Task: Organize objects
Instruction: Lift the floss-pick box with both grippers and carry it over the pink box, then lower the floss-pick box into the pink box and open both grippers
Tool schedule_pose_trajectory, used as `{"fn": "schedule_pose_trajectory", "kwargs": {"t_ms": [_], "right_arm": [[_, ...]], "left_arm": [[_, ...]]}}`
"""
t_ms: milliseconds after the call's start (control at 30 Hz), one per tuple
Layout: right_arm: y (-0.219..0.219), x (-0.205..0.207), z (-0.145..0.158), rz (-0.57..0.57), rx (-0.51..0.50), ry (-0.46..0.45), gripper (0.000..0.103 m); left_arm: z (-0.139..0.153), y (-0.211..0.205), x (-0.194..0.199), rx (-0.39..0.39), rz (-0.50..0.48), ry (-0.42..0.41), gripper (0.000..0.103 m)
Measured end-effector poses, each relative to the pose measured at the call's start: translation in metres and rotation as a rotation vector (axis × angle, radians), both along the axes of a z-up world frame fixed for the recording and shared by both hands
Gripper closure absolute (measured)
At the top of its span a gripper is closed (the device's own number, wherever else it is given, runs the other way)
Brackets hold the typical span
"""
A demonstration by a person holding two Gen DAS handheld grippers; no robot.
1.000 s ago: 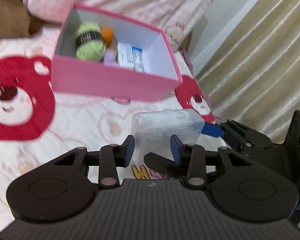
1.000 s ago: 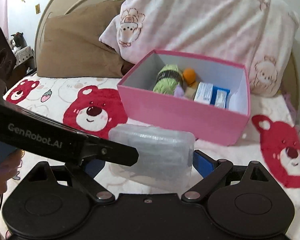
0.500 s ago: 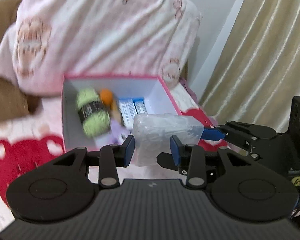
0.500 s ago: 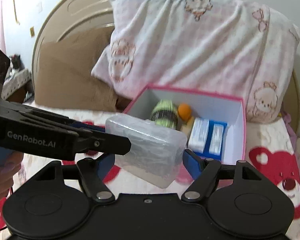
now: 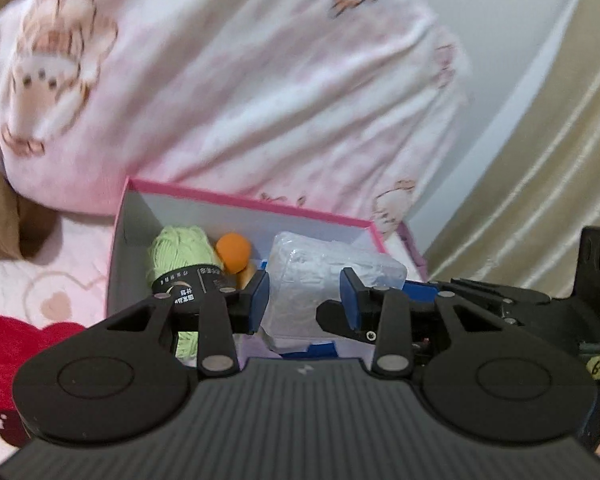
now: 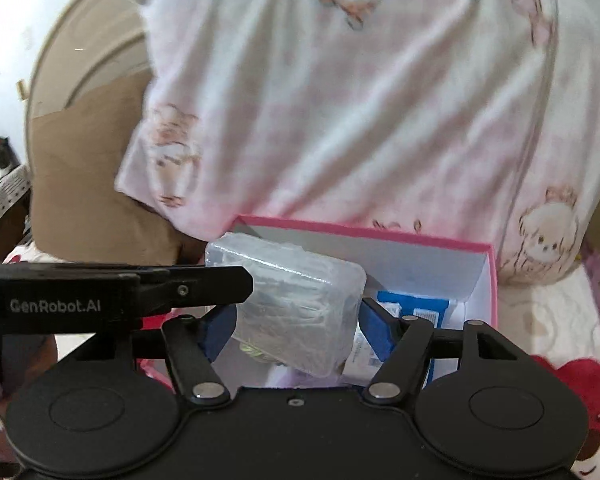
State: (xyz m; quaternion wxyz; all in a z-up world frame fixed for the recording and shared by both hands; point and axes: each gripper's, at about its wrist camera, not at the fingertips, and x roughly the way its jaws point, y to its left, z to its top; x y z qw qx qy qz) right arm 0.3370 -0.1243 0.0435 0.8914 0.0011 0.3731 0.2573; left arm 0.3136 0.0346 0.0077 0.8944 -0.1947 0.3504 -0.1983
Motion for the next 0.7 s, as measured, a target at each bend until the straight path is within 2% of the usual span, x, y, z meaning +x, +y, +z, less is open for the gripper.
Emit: {"fn": "schedule_pose_trajectory", "kwargs": {"t_ms": [133,300,367,533,700], "right_arm": [[-0.001,0.028,-0.025,-0.02,-0.017,0.056,0.036],[-0.002,0.057,-0.048,-0.038,-0.044,0.135,0.037],[-0.004,0.065,-0.057,-0.047,-0.037,0.165,0.037],[-0.004,0.073,-0.073,-0.067,-0.044,0.159,0.038],[-0.003,0.066,-0.077,-0.073,-0.053,0.102,0.037]], "left_arm": [[-0.025,-0.01,0.034,0.02,0.002,0.084,0.067],[-0.054,-0.013,0.066,-0.018,0.027,0.196,0.067],[-0.059,-0.017,0.07,0.009,0.033,0.195,0.068],[-0.063,-0.028,0.071,0.084,0.044,0.153,0.069],[-0.064,-0.031,0.065,0.127,0.058,0.12,0.068]]}}
